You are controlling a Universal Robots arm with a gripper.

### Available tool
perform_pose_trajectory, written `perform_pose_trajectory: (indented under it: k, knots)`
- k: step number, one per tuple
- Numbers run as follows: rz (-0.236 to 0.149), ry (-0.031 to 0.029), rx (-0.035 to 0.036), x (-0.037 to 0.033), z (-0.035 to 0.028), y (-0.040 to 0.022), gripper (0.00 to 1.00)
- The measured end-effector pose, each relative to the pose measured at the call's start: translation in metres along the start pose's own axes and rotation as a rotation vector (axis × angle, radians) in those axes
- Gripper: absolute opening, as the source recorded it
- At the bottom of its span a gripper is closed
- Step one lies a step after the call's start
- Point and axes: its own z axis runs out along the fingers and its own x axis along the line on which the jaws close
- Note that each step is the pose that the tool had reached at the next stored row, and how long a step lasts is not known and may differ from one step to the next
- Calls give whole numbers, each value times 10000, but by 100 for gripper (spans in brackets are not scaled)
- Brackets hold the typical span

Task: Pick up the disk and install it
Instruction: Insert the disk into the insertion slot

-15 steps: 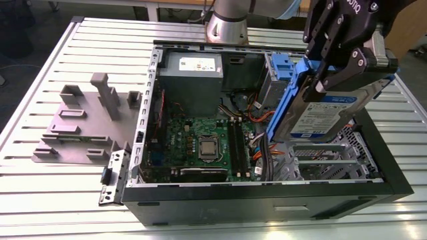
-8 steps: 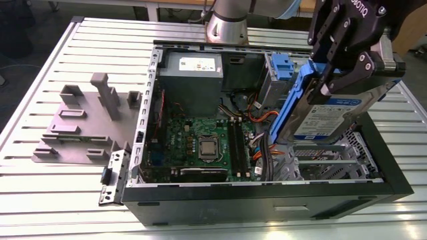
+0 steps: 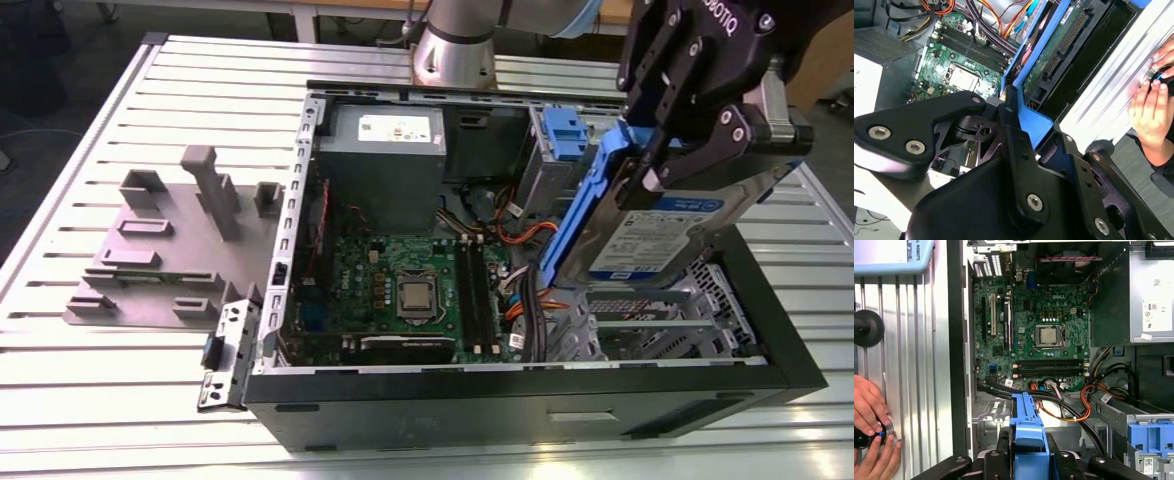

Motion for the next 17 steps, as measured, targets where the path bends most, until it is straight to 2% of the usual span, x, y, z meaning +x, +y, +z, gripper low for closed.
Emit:
perform_pose_trajectory:
  k: [11, 17]
  knots:
    - [2, 0, 0, 102, 13, -135, 36]
    - [2, 0, 0, 133, 18, -220, 36]
